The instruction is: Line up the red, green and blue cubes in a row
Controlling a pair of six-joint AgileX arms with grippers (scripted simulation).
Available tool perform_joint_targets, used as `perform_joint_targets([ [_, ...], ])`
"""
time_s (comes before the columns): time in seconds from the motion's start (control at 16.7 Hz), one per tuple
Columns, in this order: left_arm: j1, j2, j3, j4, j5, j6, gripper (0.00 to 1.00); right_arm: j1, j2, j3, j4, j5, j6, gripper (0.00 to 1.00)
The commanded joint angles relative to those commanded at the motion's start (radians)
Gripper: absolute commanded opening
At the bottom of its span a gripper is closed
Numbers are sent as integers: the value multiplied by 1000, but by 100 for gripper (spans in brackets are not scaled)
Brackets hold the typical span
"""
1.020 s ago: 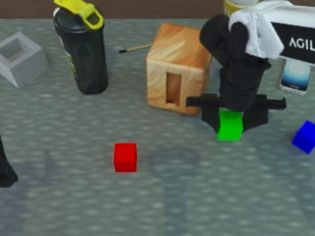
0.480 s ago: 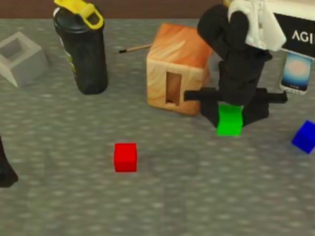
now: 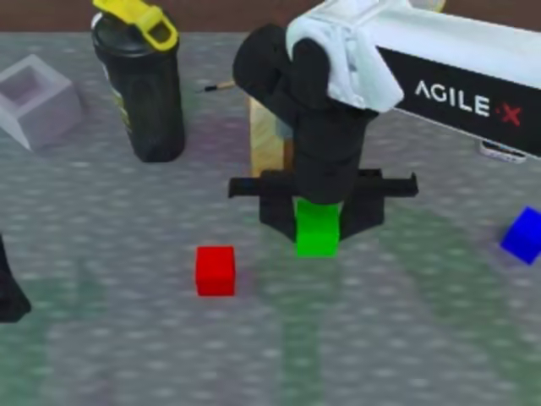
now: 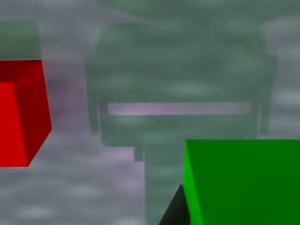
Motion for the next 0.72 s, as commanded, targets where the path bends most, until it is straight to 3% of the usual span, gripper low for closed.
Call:
perform_joint_targets([
  [0.42,0,0,0,0,0,0,100,19,3,1,9,-1,17,0],
  [0.72,0,0,0,0,0,0,100,20,40,-108,155,0,19,0],
])
